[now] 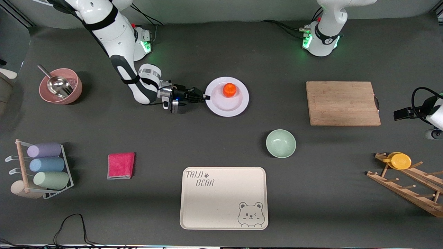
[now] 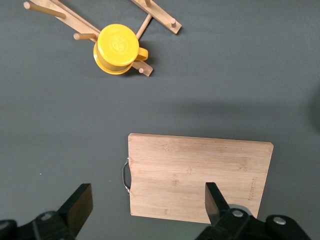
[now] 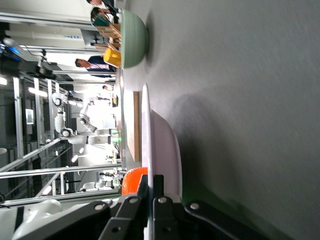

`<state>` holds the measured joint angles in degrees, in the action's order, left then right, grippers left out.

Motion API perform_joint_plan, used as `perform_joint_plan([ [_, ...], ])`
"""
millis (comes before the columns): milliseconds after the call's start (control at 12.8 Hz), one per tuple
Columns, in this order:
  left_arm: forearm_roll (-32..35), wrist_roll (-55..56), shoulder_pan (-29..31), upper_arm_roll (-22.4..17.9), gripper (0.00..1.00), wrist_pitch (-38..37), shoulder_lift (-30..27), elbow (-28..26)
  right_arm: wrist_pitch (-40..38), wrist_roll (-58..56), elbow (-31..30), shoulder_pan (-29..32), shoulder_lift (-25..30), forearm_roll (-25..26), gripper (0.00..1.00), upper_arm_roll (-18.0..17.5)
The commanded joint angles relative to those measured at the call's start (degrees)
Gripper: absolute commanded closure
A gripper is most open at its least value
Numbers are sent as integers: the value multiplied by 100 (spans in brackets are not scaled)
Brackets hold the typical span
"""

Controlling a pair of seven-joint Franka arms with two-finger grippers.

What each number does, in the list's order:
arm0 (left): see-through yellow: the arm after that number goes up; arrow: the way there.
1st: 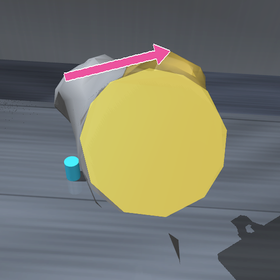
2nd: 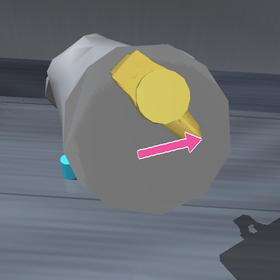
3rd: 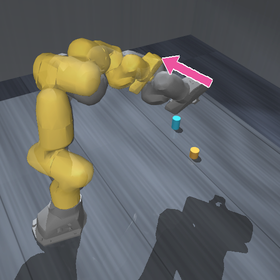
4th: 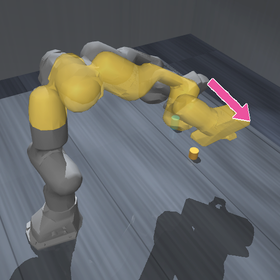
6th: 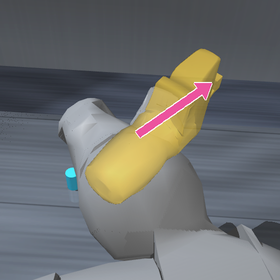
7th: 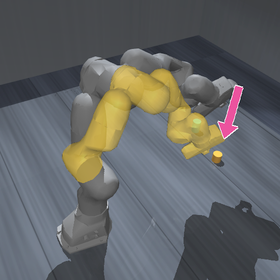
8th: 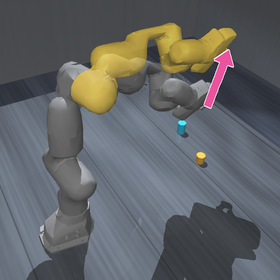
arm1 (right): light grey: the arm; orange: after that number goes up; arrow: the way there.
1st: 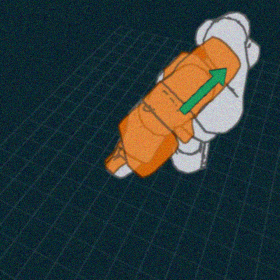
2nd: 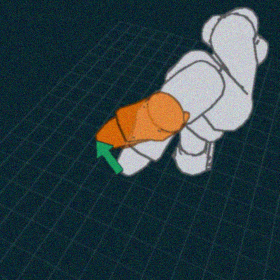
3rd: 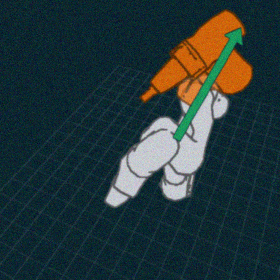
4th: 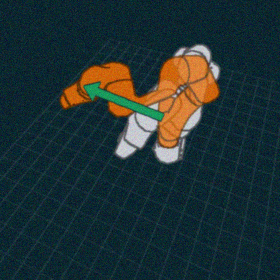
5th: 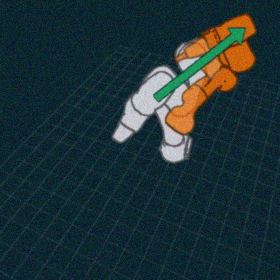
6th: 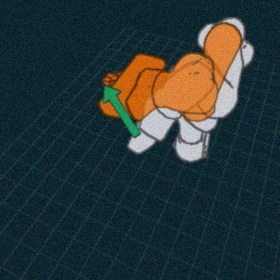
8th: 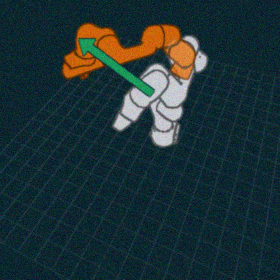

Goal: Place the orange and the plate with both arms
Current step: 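Carry the plate with the right gripper toward the cream tray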

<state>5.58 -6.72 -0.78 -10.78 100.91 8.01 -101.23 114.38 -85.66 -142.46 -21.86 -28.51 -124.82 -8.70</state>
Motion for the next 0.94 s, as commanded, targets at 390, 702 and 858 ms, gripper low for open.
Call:
perform_joint_plan([
  [390,-65,74,-124,-91,0,-201,-316,-152,-83,1646,-213,234,1768,351,100,-35],
  [702,-285,703,-352,75,0,-1018,-914,-65,-65,2122,689,770,1254,1238,100,8],
  [858,-303,918,-353,313,0,-1204,-1099,-3,-56,2482,1672,894,569,1416,100,44],
])
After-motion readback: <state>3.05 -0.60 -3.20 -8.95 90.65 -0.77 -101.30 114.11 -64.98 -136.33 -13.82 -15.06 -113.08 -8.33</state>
